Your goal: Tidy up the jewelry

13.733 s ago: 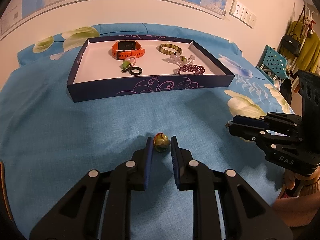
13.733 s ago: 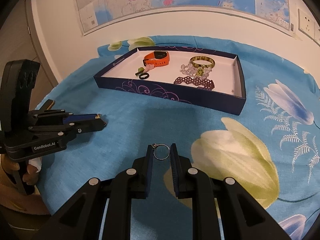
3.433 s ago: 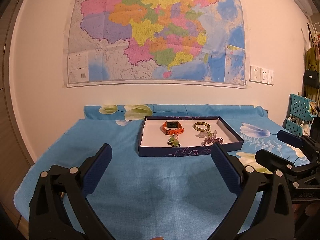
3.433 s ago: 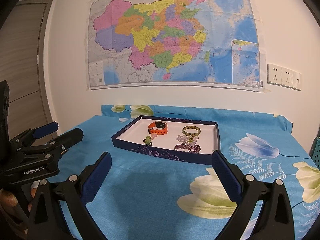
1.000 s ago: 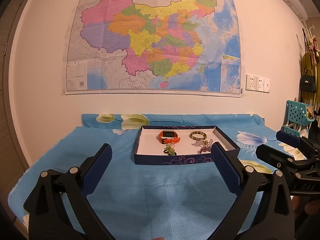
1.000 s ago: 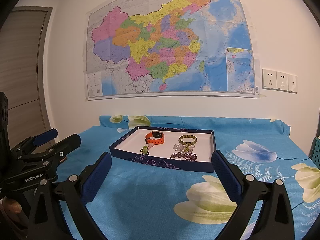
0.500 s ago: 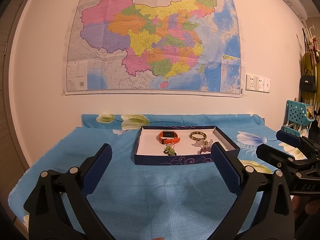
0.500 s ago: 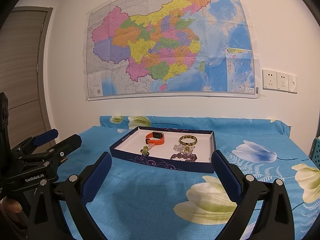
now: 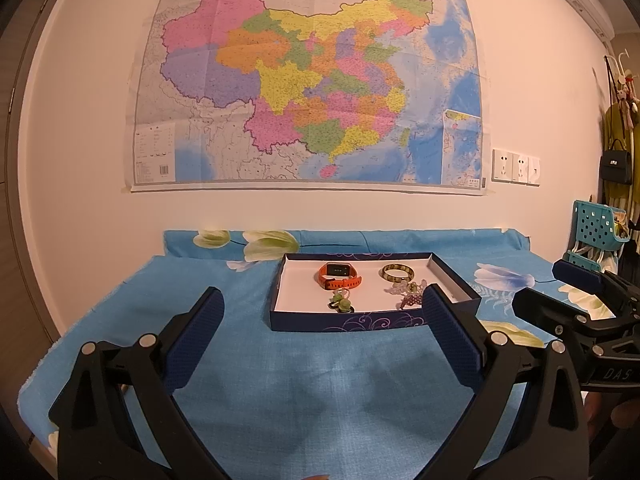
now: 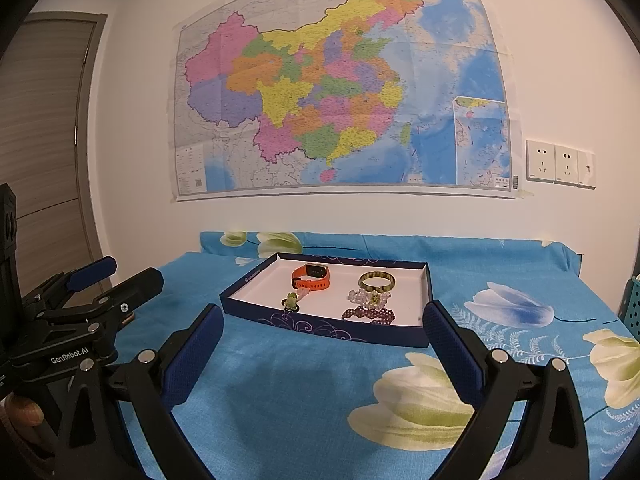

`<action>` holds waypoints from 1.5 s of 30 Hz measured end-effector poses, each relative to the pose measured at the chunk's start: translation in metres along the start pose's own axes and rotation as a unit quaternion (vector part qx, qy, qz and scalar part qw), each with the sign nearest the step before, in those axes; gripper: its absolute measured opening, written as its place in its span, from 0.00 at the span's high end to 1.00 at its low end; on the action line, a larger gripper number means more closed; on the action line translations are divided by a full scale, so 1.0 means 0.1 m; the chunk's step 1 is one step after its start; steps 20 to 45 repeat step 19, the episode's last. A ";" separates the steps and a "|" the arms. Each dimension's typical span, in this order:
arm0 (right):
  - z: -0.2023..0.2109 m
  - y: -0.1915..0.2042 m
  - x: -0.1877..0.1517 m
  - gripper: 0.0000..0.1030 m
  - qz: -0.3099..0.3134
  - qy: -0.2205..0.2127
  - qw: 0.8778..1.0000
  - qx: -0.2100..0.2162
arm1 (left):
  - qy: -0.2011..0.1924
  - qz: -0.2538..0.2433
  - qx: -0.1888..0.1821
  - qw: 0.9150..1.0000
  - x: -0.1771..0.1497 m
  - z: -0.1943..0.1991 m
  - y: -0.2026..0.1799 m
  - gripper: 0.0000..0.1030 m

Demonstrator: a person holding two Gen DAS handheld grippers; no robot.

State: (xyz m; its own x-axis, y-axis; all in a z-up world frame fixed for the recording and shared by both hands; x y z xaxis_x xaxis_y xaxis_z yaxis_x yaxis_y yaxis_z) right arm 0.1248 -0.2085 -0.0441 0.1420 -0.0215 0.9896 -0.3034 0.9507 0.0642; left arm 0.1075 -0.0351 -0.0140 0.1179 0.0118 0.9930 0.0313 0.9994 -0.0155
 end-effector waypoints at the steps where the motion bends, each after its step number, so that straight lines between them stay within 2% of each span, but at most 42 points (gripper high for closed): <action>1: 0.00 0.00 0.00 0.06 0.000 0.000 1.000 0.001 | 0.000 0.000 -0.001 1.000 0.00 0.00 0.00 0.05; 12: -0.02 0.01 -0.02 0.06 0.002 0.007 1.000 0.001 | 0.005 -0.001 -0.001 1.000 0.01 -0.03 -0.01 0.05; 16: -0.07 -0.02 -0.06 0.06 0.004 0.020 1.000 0.002 | 0.030 0.004 -0.003 1.000 -0.08 -0.12 0.00 0.05; 19: -0.20 -0.21 -0.19 0.06 0.001 0.062 0.998 -0.012 | 0.066 0.014 -0.006 0.998 -0.22 -0.26 0.05 0.05; 45: -0.20 -0.21 -0.19 0.06 0.001 0.062 0.998 -0.012 | 0.066 0.014 -0.006 0.998 -0.22 -0.26 0.05 0.05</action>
Point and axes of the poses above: each gripper's, at about its wrist camera, not at the fingertips, and z roughly against the way its jaws point, y to its left, x to its top, the point moved 9 cm from there along -z, roughly the way its jaws point, and after that the axes turned 9 degrees about -y, right-handed, at the moved point
